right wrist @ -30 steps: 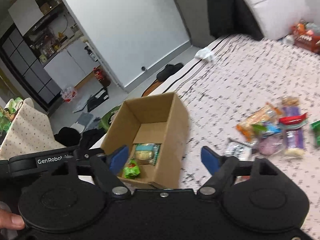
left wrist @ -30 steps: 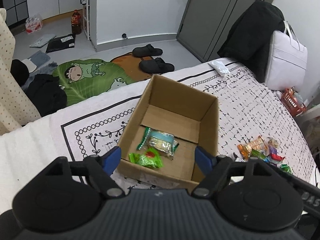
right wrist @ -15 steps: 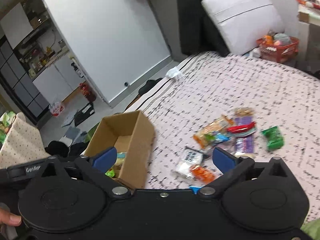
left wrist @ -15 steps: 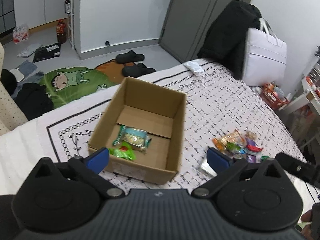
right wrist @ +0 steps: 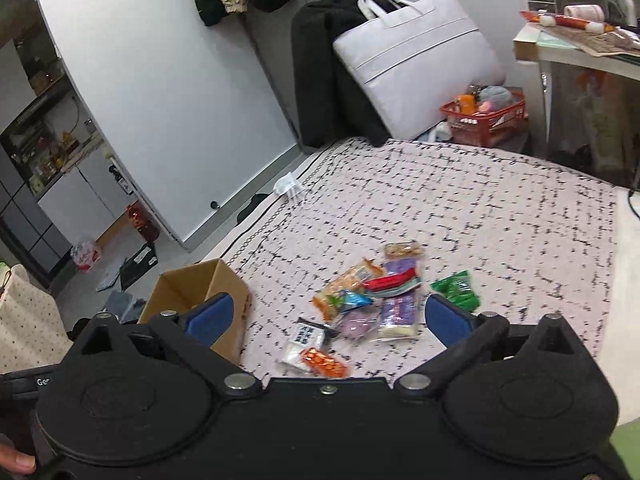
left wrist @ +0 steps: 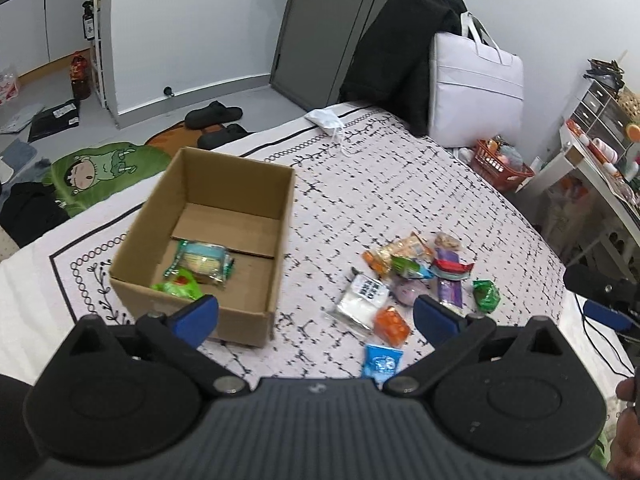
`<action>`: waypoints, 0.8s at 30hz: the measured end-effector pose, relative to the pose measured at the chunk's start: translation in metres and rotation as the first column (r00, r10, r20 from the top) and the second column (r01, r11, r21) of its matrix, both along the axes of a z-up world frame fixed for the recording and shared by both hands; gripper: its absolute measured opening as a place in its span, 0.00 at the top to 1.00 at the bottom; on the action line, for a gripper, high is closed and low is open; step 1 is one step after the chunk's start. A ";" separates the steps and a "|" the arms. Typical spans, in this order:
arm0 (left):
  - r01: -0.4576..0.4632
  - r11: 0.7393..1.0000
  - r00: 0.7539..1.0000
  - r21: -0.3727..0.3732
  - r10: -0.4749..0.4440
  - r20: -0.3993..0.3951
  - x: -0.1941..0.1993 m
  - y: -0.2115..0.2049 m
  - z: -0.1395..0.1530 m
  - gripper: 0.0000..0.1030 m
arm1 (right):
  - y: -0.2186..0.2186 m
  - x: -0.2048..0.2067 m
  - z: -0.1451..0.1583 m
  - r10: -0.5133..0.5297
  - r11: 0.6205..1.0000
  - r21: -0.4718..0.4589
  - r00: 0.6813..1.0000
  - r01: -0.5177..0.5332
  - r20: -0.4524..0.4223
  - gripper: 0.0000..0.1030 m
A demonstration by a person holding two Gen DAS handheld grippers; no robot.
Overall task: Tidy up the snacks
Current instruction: 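Move left tool to the blue packet while right tool moves to green candy bag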
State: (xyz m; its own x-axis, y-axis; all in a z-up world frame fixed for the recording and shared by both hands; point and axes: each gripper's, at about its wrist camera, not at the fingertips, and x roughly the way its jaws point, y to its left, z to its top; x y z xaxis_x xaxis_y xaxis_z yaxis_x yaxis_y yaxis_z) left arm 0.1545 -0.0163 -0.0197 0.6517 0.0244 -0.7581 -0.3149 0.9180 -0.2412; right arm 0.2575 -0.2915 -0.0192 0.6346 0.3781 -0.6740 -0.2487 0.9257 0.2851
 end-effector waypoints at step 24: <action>0.093 0.995 0.992 0.036 -0.089 -0.089 0.028 -0.081 -0.055 0.03 | -0.072 0.013 -0.020 -0.096 0.995 -0.032 0.995 0.095 -0.019 0.00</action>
State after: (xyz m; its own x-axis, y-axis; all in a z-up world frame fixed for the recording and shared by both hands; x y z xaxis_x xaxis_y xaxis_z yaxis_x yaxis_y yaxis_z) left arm 0.1824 -0.0975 -0.0751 0.5839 -0.0008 -0.8118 -0.2478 0.9521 -0.1793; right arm 0.2704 -0.3638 -0.0394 0.6532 0.2951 -0.6973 -0.1530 0.9534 0.2601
